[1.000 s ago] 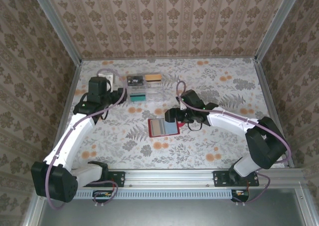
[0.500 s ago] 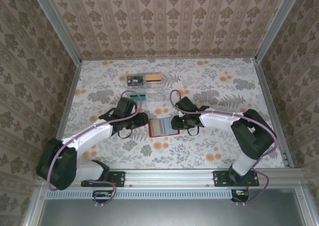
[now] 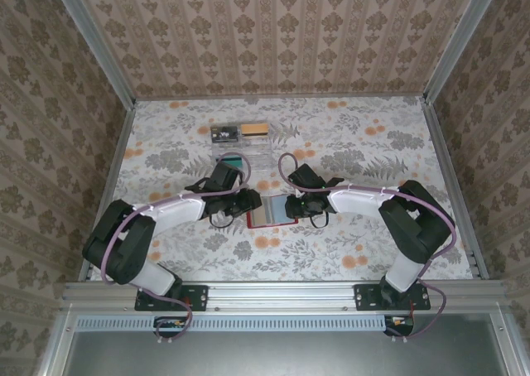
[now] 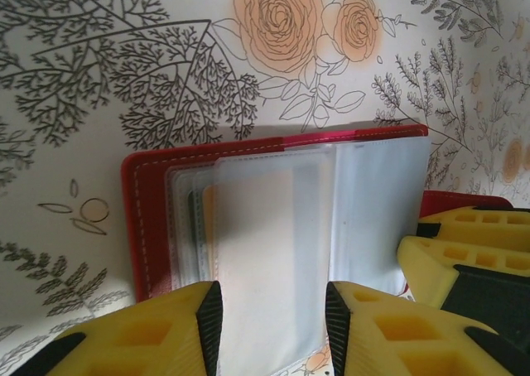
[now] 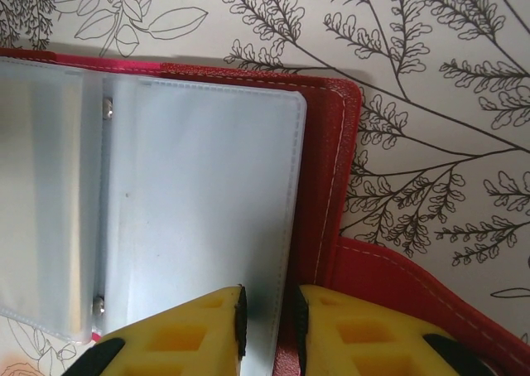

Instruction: Take the credit cards out of the card holder

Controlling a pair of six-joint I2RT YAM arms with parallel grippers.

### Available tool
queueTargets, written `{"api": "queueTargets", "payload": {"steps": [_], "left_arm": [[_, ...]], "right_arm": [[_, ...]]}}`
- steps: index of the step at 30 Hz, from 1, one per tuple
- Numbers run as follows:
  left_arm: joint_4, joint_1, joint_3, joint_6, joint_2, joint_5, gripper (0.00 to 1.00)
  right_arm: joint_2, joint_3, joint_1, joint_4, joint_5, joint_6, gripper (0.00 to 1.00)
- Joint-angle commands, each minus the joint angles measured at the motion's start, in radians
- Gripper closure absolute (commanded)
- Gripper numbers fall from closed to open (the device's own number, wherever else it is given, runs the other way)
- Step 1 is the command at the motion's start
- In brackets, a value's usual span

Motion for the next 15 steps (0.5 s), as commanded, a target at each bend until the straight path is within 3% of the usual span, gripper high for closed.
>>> {"api": "queueTargets", "payload": {"steps": [1,15], "left_arm": [[0.004,-0.009,0.034,-0.002,0.018,0.026,0.60],[-0.079,-0.019,0.065,0.013,0.078,0.005,0.60]], "right_arm": [[0.032,-0.006,0.012,-0.025,0.008,0.005,0.74],[0.035,-0.007,0.011,-0.022,0.002,0.009,0.74]]}}
